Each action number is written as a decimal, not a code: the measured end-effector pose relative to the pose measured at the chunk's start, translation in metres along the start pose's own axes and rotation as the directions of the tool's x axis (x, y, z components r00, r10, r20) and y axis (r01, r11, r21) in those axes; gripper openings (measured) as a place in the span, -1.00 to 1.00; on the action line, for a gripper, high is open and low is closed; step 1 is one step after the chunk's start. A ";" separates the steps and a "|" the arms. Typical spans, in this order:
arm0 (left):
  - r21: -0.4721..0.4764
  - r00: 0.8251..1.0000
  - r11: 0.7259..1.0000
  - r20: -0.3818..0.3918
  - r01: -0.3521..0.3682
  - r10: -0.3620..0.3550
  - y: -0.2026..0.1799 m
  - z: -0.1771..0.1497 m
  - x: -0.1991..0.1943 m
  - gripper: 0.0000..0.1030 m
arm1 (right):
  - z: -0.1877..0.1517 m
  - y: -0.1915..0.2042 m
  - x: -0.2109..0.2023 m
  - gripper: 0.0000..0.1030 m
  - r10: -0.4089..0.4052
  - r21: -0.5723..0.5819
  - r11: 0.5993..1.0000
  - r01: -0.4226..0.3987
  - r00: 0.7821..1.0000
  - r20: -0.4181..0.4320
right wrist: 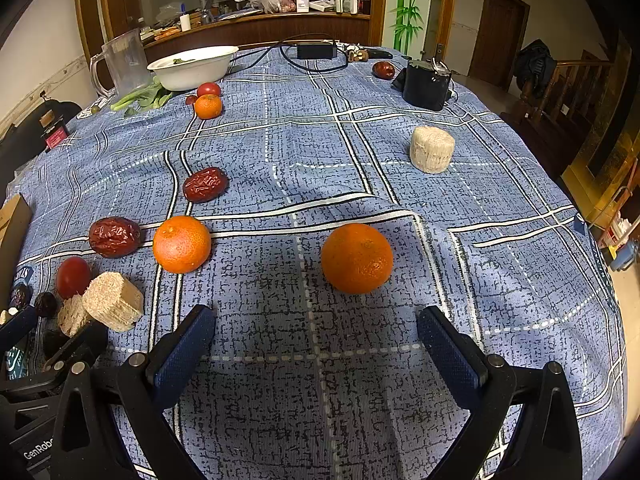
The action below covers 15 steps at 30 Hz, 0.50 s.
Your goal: Organize fruits
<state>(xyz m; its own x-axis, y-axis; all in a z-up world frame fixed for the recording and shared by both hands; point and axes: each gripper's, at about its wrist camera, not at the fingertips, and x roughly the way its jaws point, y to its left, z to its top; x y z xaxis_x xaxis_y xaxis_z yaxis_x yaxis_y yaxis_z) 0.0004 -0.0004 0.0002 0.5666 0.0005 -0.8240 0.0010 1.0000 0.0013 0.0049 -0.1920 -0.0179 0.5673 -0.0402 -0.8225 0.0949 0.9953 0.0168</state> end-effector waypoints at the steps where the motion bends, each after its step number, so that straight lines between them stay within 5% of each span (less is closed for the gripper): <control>1: 0.005 1.000 1.000 -0.014 0.004 -0.004 0.000 0.001 0.000 1.00 | 0.000 0.000 0.000 0.98 0.002 -0.001 1.000 -0.002 1.000 -0.005; 9: 0.075 0.992 0.993 -0.088 0.091 -0.085 0.001 0.000 -0.007 0.91 | 0.000 0.000 -0.002 0.98 0.007 0.000 1.000 -0.007 0.998 -0.069; 11: 0.065 0.988 0.988 -0.074 0.142 -0.138 0.004 -0.008 -0.020 0.71 | -0.004 0.000 -0.007 0.98 0.010 0.009 1.000 -0.009 0.997 -0.081; 15: 0.042 0.986 0.986 0.030 0.160 -0.161 0.019 -0.022 -0.062 0.71 | -0.013 -0.003 -0.026 0.98 0.049 0.062 0.997 -0.046 0.998 -0.048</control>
<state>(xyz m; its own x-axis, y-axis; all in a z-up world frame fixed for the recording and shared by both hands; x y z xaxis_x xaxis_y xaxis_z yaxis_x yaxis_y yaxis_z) -0.0528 0.0185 0.0389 0.5838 -0.1611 -0.7957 0.1262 0.9862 -0.1070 -0.0208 -0.1931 -0.0034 0.5316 0.0133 -0.8469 0.1189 0.9888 0.0901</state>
